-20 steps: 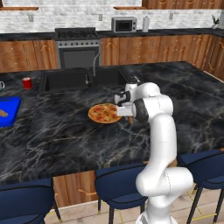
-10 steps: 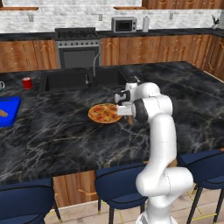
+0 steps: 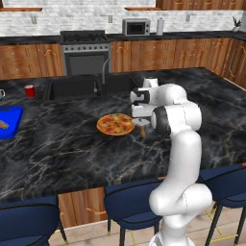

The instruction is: Take the pizza cutter from the drawer on the left and place it on the dining counter for cutting.

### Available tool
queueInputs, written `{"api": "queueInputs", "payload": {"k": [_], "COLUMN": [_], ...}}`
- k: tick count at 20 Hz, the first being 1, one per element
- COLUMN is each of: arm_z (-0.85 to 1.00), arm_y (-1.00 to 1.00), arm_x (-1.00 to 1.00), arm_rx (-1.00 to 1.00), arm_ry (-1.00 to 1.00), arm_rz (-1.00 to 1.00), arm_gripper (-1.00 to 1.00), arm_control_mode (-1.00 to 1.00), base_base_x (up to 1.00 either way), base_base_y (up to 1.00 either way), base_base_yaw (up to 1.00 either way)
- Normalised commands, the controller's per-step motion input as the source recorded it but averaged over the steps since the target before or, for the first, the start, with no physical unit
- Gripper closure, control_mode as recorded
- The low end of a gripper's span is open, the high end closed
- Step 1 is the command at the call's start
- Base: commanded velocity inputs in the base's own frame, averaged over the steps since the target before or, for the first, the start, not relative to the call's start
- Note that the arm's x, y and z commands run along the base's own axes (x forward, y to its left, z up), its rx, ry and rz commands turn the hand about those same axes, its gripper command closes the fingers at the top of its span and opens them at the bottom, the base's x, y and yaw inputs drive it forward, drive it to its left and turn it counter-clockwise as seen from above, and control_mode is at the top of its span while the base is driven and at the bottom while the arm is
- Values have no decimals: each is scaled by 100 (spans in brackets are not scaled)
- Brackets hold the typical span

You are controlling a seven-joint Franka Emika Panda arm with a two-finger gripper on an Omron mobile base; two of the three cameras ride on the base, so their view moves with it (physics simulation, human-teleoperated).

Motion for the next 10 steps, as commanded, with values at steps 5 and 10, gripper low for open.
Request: {"api": "queueInputs", "payload": {"k": [5,10], "arm_z": [66,76], "arm_y": [7,14], "arm_x": [-96,-93], "arm_rx": [0,0], "arm_ry": [-2,2], "arm_rz": [9,8], "arm_gripper": [-100,-100], "arm_control_mode": [-100,-100], "base_base_x": [0,0], "base_base_y": [0,0], "base_base_yaw": [0,0]}}
